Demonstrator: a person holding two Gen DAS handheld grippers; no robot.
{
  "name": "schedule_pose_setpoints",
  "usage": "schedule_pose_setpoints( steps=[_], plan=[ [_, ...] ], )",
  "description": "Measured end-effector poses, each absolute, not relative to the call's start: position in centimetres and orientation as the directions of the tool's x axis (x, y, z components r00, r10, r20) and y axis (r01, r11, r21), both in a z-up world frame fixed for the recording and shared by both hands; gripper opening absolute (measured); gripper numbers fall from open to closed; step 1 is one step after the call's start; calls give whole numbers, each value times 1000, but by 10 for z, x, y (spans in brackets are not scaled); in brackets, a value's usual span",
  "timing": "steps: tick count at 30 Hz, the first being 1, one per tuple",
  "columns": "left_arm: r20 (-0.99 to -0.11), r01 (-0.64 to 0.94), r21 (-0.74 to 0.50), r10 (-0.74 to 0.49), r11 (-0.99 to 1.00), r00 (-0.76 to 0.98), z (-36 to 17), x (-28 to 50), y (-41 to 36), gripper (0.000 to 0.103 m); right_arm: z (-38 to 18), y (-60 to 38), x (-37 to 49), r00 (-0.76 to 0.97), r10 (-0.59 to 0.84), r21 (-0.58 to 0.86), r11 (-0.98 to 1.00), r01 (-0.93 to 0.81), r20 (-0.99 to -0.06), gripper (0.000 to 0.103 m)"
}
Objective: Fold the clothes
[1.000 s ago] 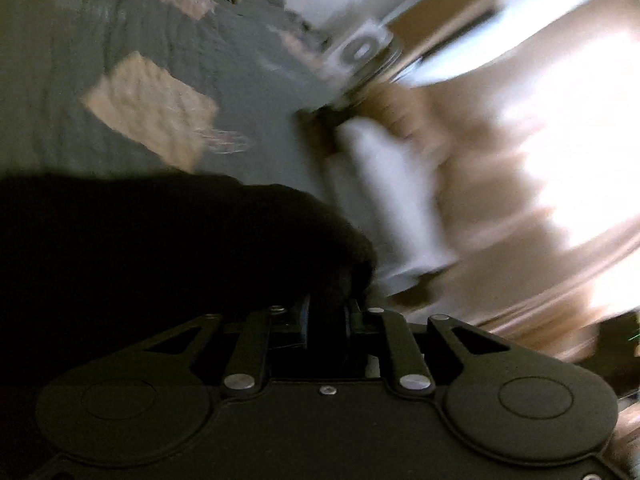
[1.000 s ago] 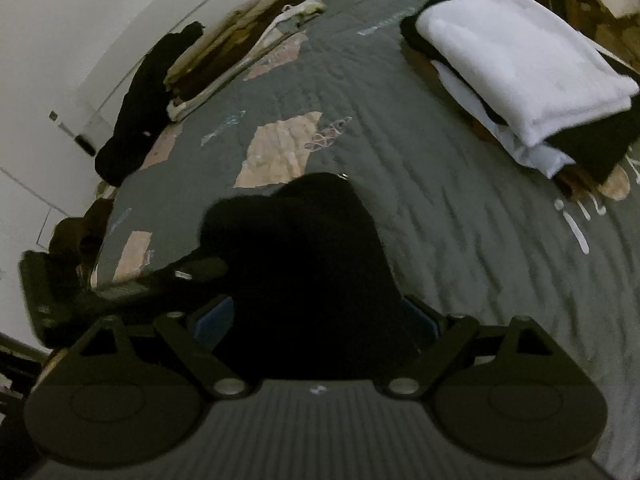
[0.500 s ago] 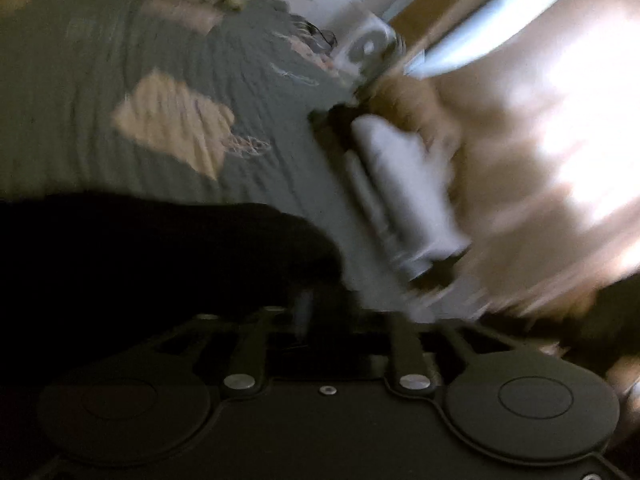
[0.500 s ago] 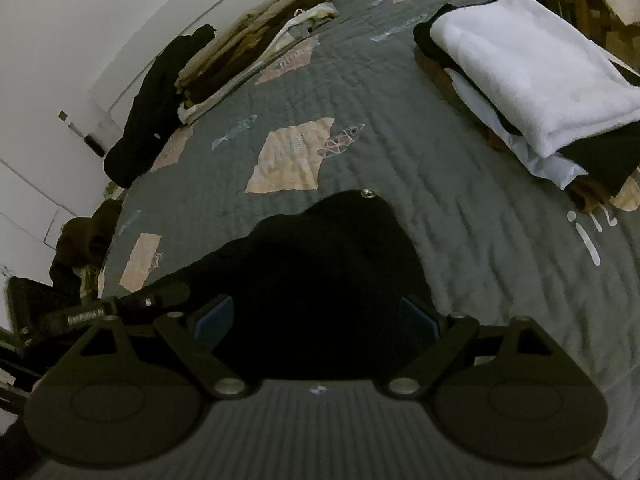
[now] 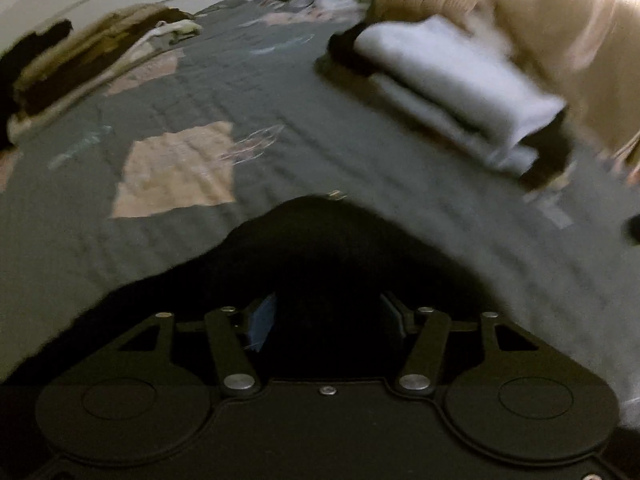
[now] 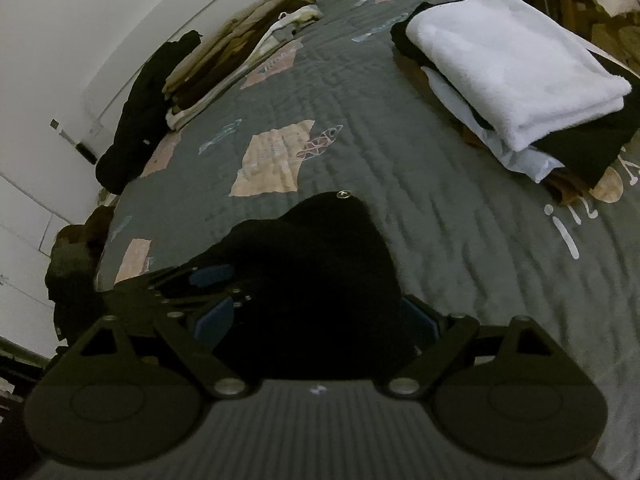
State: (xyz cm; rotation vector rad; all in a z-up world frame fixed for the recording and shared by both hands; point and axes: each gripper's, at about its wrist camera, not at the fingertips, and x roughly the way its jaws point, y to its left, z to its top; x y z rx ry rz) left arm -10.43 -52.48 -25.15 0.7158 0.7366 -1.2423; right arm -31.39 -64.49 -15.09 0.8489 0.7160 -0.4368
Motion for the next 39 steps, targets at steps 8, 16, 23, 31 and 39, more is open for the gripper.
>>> schedule_pose_setpoints(
  steps=[8,16,23,31,39],
  plan=[
    [-843,947,311,-437,82,315,-306,-110,-532,50,-161,-647,-313,682,-52,521,603,604,-730,90],
    [-808,947,-200,-589,251,-15,-277,-54,-494,18,-156,-644,-269,690,-46,437,742,508,-723,90],
    [-665,826,-504,-724,252,-184,-261,-26,-462,16,-157,-610,-191,640,-160,1,970,244,-752,90],
    [-553,746,-631,-798,214,-238,-255,-15,-436,14,-197,-583,-153,594,-83,-56,996,64,-800,90],
    [-467,646,-741,-832,182,-301,-258,2,-423,14,-207,-602,-154,613,44,138,985,108,-789,61]
  ],
)
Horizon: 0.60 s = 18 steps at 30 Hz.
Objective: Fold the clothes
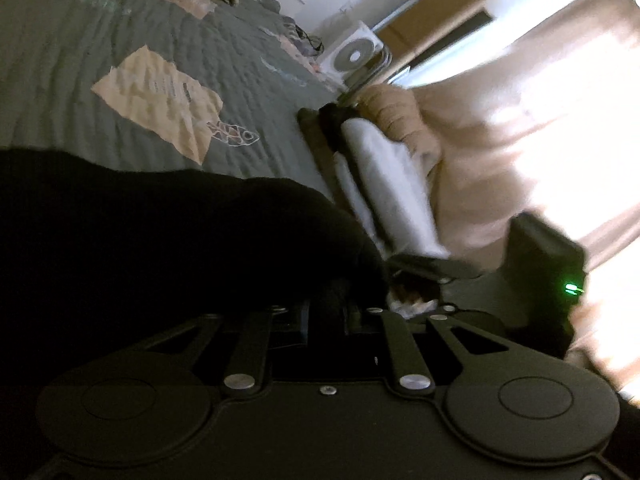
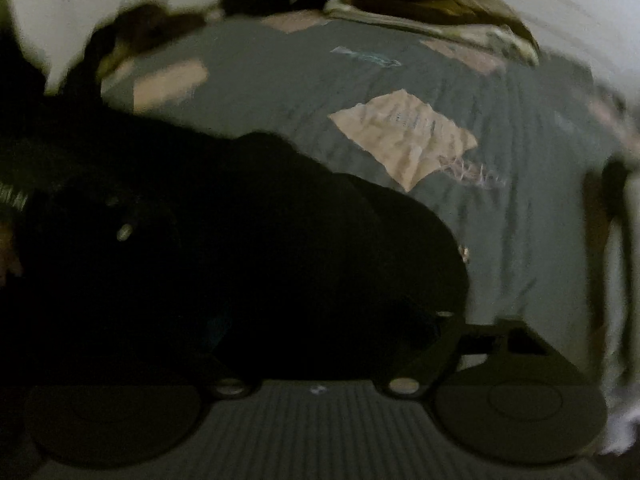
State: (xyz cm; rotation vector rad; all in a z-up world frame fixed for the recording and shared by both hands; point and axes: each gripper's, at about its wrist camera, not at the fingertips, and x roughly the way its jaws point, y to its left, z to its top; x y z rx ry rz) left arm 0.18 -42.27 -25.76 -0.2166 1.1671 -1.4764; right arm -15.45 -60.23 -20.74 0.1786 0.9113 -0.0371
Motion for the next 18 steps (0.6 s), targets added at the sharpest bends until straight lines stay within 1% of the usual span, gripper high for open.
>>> schedule_pose_setpoints(
  steps=[1,3,4,5,6,7,8,11,14,15,17,18],
  plan=[
    [-437,606,-776,-842,176,-315,-260,6,-420,14,-206,-609,-157,627,77,198,972,126,-775,57],
    [-366,527,-837,-867,148,-338,-262,14,-414,14,-204,-623,-162,653,135,313,936,164,-745,42],
    [-325,492,-862,-879,124,-348,-262,17,-411,12,-204,-630,-166,664,159,367,911,186,-731,39],
    [-289,464,-880,-889,102,-355,-261,20,-408,7,-204,-636,-169,675,182,420,883,208,-715,33],
    [-268,454,-887,-895,84,-357,-258,22,-405,5,-206,-642,-172,683,193,460,857,231,-704,27],
    [-246,444,-894,-900,67,-359,-256,24,-403,5,-208,-648,-174,690,199,491,833,256,-696,27],
    [-243,452,-890,-902,61,-357,-253,26,-401,5,-210,-654,-177,696,208,522,808,274,-687,27],
    [-346,550,-826,-880,121,-326,-246,25,-401,5,-212,-656,-186,718,262,604,751,267,-644,26],
    [-439,665,-729,-856,161,-274,-232,14,-401,6,-213,-657,-193,739,314,676,692,252,-597,26],
    [-461,708,-687,-851,164,-250,-224,7,-401,8,-213,-656,-195,743,327,695,675,248,-584,26],
    [-504,790,-593,-836,155,-215,-208,-10,-404,24,-212,-655,-198,752,353,731,638,241,-556,26],
    [-523,828,-542,-829,142,-200,-201,-20,-405,42,-212,-655,-200,757,366,749,619,237,-542,26]
  ],
)
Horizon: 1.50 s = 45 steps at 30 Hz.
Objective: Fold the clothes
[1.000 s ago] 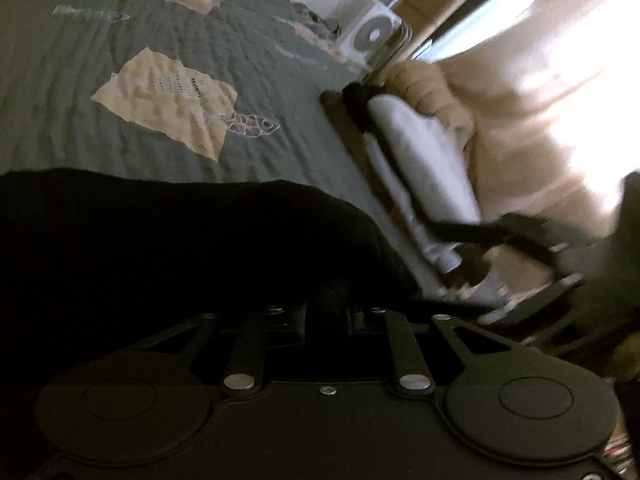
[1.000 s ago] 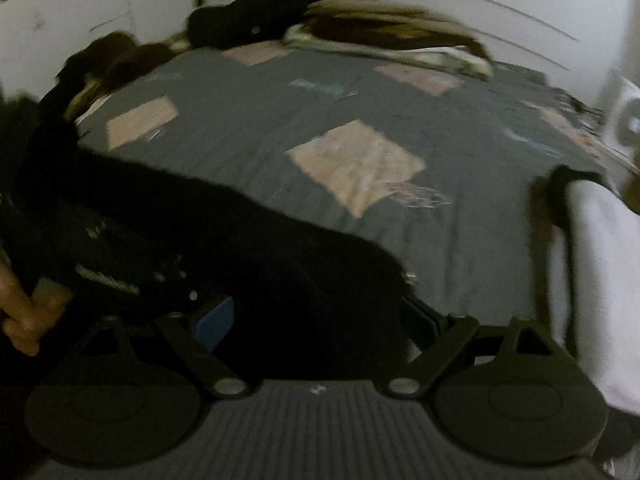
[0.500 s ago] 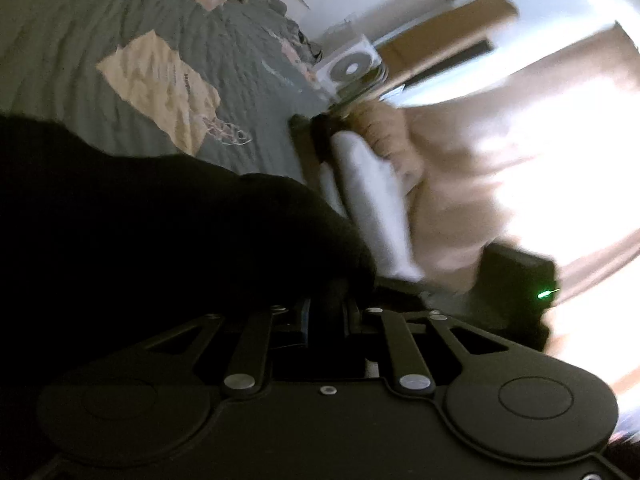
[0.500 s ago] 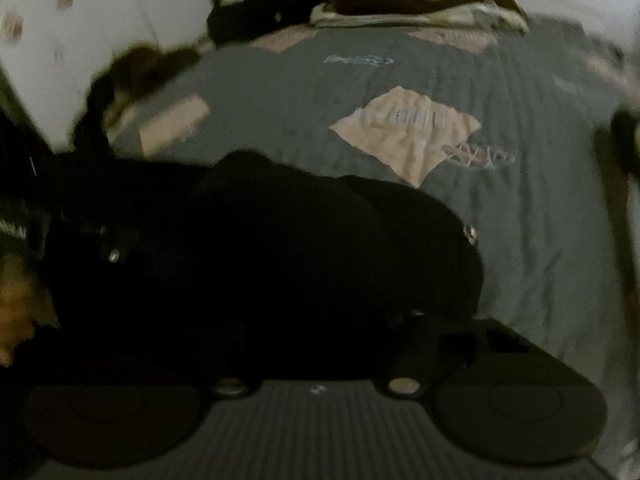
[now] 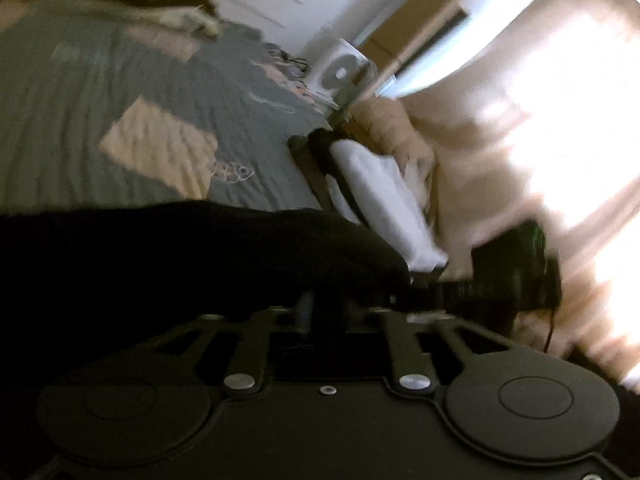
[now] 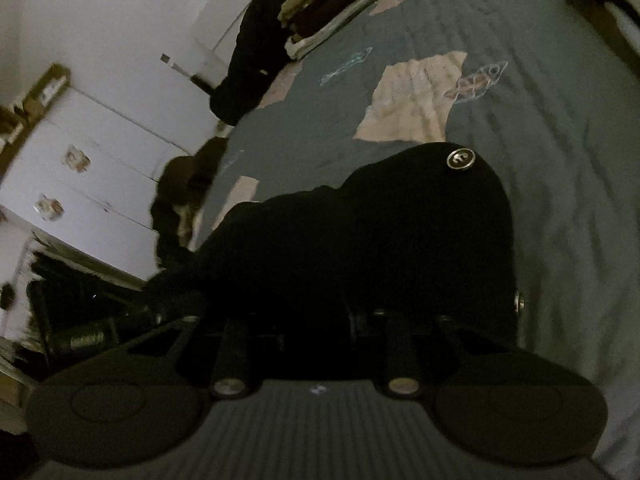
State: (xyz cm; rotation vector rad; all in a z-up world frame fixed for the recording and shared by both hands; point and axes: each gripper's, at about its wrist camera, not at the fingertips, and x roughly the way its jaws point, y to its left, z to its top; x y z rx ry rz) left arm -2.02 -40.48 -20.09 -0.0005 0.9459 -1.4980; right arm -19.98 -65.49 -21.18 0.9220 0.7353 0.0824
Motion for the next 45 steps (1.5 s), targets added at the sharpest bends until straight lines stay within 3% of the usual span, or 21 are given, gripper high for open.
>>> schedule_pose_setpoints(
  steps=[1,3,7,8,10,17,20,25,27,31,35,45],
  plan=[
    [-535,864,-488,-825,124,-184,-195,-31,-405,57,-212,-654,-201,761,378,766,600,233,-527,26],
    [-556,922,-378,-817,87,-151,-188,-53,-406,66,-207,-653,-202,761,389,771,596,222,-520,26],
    [-601,996,-64,-799,61,10,-192,-92,-417,66,-197,-653,-202,762,414,785,589,192,-498,26],
    [-610,999,4,-791,50,43,-197,-98,-421,62,-194,-653,-203,762,420,788,588,185,-492,26],
    [-619,994,107,-780,32,92,-208,-107,-426,20,-189,-653,-203,763,431,793,585,170,-482,26],
    [-560,944,-318,-820,87,-113,-214,-57,-414,14,-202,-664,-207,768,408,798,563,214,-494,26],
    [-497,837,-533,-846,121,-193,-219,-30,-408,14,-199,-661,-203,756,374,748,626,221,-537,36],
    [-295,550,-830,-911,94,-289,-232,11,-395,14,-177,-651,-196,731,274,595,773,219,-625,62],
    [-251,481,-873,-916,75,-312,-235,17,-395,14,-167,-646,-194,727,236,533,821,205,-645,74],
    [-187,368,-928,-930,61,-316,-243,25,-391,14,-146,-633,-188,723,193,432,888,159,-663,75],
    [-109,322,-947,-924,-16,-368,-243,21,-391,14,-134,-622,-187,745,119,308,944,121,-656,87],
    [-23,259,-962,-918,-87,-396,-253,19,-369,14,-154,-637,-183,740,155,330,939,95,-655,97]
  ],
)
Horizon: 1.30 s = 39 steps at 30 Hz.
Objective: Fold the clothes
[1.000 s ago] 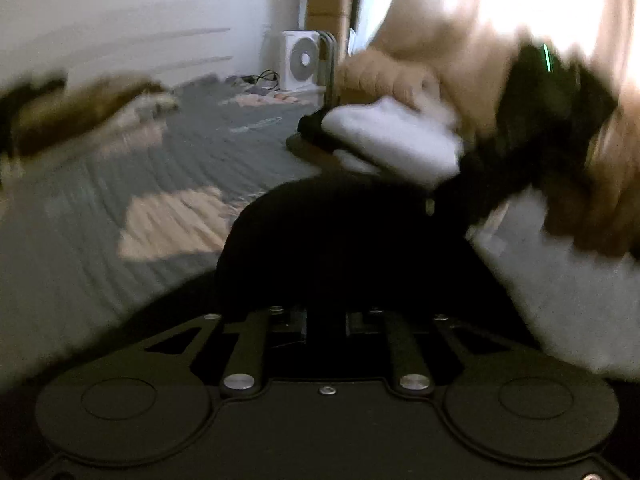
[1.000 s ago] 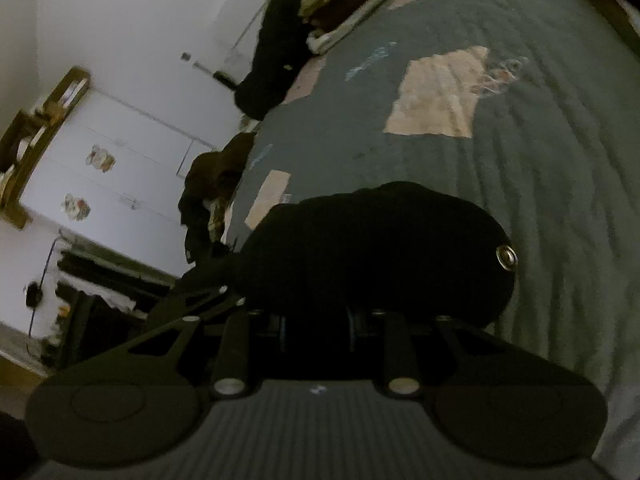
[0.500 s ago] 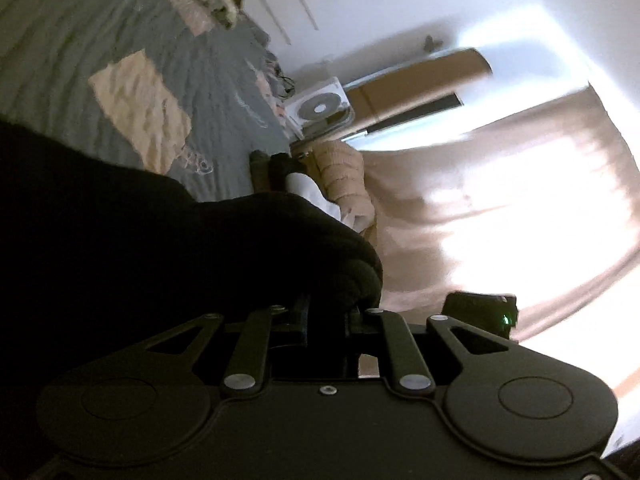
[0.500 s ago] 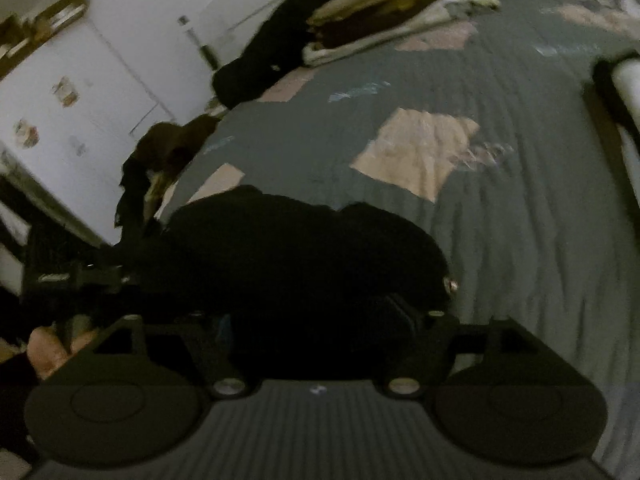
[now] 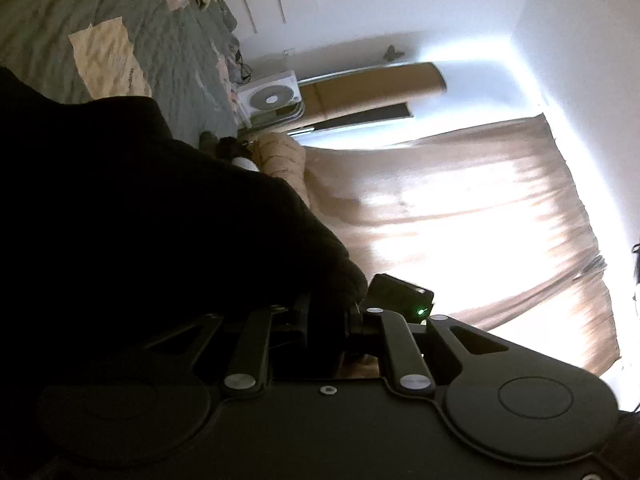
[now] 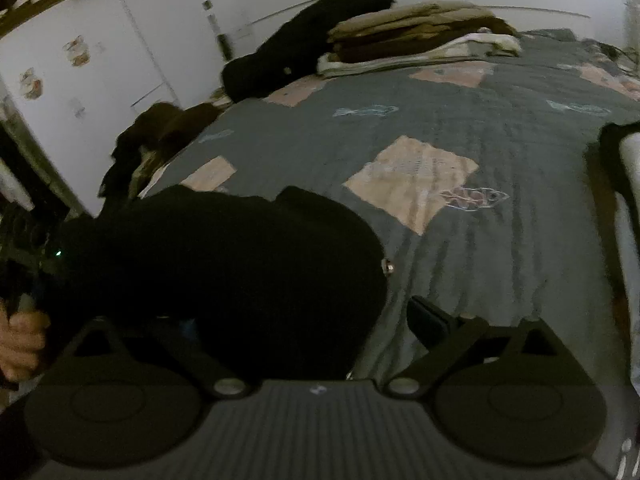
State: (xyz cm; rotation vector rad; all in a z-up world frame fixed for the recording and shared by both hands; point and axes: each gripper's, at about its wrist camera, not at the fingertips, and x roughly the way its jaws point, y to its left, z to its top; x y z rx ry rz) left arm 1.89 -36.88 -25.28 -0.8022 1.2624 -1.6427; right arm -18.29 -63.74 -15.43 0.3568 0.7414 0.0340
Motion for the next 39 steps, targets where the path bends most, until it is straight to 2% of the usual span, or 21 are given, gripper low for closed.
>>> schedule_pose_setpoints(
  steps=[6,10,15,23,26,28,29,30,39],
  plan=[
    [-54,222,-975,-932,-29,-357,-259,25,-384,14,-130,-630,-194,761,121,269,960,73,-637,97],
    [-108,213,-976,-935,36,-337,-263,30,-397,14,-99,-611,-223,797,176,253,967,-31,-577,97],
    [-140,195,-977,-939,81,-314,-265,31,-405,14,-89,-550,-233,815,30,-31,998,-59,-579,97],
    [-166,180,-977,-938,115,-304,-263,33,-407,14,-120,-486,-214,819,-240,-398,917,16,-522,95],
    [-170,178,-977,-939,120,-299,-262,35,-407,14,-128,-480,-206,813,-307,-457,887,57,-495,89],
    [-172,175,-977,-939,123,-298,-263,35,-407,14,-130,-478,-202,812,-316,-469,881,59,-491,75],
    [-173,174,-977,-939,125,-297,-263,35,-409,14,-132,-477,-200,811,-318,-475,878,56,-492,63],
    [-174,172,-977,-939,126,-297,-264,35,-410,14,-134,-475,-197,808,-321,-483,874,51,-494,58],
    [-179,167,-977,-938,134,-296,-263,36,-409,14,-158,-459,-183,802,-340,-577,817,-6,-490,56]
  ],
)
